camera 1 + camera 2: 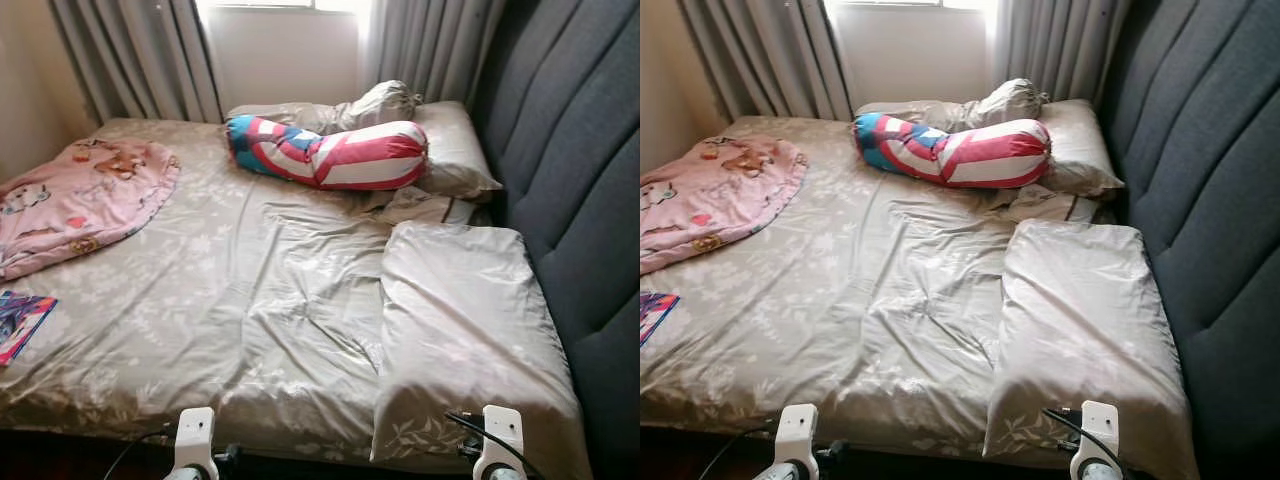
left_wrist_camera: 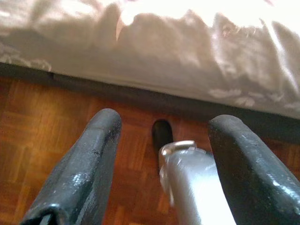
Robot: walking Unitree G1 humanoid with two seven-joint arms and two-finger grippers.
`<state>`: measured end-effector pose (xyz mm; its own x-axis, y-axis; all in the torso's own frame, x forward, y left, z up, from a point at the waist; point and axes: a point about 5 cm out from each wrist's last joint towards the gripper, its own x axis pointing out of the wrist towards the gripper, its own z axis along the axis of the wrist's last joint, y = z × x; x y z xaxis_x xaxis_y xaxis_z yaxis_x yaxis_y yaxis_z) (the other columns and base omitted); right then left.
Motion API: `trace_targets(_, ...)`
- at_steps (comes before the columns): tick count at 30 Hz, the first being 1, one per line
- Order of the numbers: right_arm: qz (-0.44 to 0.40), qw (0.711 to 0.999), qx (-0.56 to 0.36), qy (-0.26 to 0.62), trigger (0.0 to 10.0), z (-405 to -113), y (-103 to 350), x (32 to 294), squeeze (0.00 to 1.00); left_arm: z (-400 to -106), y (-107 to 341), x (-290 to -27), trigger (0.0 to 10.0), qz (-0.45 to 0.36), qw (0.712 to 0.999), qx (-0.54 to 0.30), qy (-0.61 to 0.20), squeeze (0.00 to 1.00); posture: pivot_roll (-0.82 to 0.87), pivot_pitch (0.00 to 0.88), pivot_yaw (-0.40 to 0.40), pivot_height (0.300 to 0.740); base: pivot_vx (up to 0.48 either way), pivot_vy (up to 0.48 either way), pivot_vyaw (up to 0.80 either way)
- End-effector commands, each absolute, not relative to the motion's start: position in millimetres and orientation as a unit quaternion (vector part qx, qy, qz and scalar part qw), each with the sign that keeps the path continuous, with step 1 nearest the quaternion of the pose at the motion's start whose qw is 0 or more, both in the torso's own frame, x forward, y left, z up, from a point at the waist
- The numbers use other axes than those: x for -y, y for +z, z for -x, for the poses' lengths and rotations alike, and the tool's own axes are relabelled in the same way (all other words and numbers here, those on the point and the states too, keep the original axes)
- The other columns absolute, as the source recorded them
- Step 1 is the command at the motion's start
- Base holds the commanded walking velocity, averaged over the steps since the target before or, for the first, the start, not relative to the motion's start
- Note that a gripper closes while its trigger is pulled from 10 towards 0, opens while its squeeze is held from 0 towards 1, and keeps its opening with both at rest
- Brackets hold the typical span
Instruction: Clean up the room
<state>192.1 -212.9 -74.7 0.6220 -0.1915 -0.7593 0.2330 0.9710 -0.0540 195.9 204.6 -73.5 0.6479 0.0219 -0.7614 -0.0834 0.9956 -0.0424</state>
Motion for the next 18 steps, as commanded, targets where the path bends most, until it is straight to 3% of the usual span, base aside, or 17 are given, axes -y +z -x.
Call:
trace_targets(1, -0.021, 0.897, -0.429, -0.106, 10.0, -190, -77, 208, 0.00, -186, -78, -209, 10.0, 0.030, 0.897, -0.440, 0.032, 0.00, 0.02, 0.000, 0.020, 0.726, 0.000, 0.000, 0.00)
trace_targets(4, -0.018, 0.895, -0.434, -0.106, 10.0, -184, -79, 210, 0.00, -185, -79, -210, 10.0, 0.027, 0.896, -0.443, 0.032, 0.00, 0.02, 0.000, 0.026, 0.726, 0.000, 0.191, 0.15)
trace_targets(10, -0.030, 0.891, -0.440, -0.112, 10.0, -179, -82, 211, 0.00, -184, -80, -209, 10.0, 0.013, 0.894, -0.447, 0.017, 0.00, 0.03, 0.000, 0.034, 0.726, 0.000, 0.336, 0.69)
trace_targets(18, -0.026, 0.888, -0.451, -0.090, 10.0, -178, -84, 200, 0.00, -189, -77, -208, 10.0, 0.009, 0.896, -0.444, 0.014, 0.00, 0.03, 0.000, 0.042, 0.726, 0.000, 0.335, 0.00)
